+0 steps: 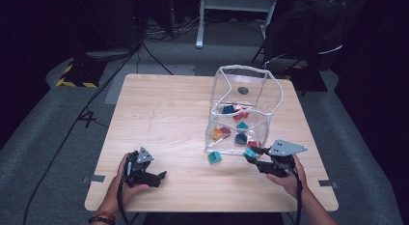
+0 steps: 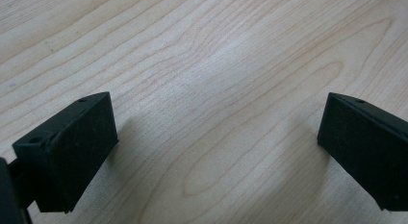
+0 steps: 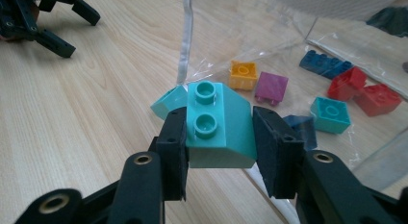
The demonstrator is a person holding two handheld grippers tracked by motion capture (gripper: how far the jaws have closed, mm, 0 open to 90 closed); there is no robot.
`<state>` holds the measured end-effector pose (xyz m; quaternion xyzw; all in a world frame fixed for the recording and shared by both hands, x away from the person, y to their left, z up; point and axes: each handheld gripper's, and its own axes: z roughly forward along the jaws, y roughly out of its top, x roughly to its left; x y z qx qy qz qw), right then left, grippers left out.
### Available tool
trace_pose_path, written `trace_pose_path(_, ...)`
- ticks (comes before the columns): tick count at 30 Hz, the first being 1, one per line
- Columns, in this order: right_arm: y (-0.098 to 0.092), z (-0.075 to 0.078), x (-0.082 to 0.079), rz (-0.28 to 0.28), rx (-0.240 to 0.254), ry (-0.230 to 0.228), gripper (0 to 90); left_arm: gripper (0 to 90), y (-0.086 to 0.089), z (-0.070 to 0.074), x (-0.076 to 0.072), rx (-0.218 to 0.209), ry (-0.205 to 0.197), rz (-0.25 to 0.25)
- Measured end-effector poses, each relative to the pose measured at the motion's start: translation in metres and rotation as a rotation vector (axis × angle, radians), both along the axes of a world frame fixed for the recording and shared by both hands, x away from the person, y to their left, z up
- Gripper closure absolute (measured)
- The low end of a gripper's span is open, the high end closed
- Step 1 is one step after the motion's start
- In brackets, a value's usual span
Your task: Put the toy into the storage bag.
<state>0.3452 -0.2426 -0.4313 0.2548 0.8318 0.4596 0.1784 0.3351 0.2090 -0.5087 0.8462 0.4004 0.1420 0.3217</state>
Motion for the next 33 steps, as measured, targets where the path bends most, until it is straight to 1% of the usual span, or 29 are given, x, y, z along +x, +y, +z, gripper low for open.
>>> trace_pose_path(2, -0.003, 0.004, -0.001, -0.007, -0.006, -0.013, 59.3, 0.5, 0.0, 0.0, 0.0, 0.0, 0.0, -0.001)
trace_pose_path(13, -0.011, 0.022, -0.005, -0.04, 0.012, -0.046, 59.3, 0.5, 0.0, 0.0, 0.0, 0.0, 0.0, 0.0)
trace_pose_path(19, -0.014, 0.035, -0.007, -0.056, 0.026, -0.07, 59.3, 0.5, 0.0, 0.0, 0.0, -0.001, 0.001, 0.0)
trace_pose_path(24, -0.015, 0.047, -0.006, -0.049, 0.04, -0.096, 59.3, 0.6, 0.0, 0.0, 0.0, -0.001, 0.002, 0.001)
trace_pose_path(28, -0.014, 0.058, -0.006, -0.057, 0.023, -0.121, 59.3, 0.5, 0.0, 0.0, 0.0, -0.001, 0.0, 0.0)
trace_pose_path(30, -0.015, 0.065, -0.006, -0.06, 0.026, -0.134, 59.3, 0.5, 0.0, 0.0, 0.0, -0.001, 0.001, 0.0)
trace_pose_path(33, -0.018, 0.075, -0.005, -0.068, 0.043, -0.148, 59.3, 0.5, 0.0, 0.0, 0.0, -0.001, 0.001, 0.0)
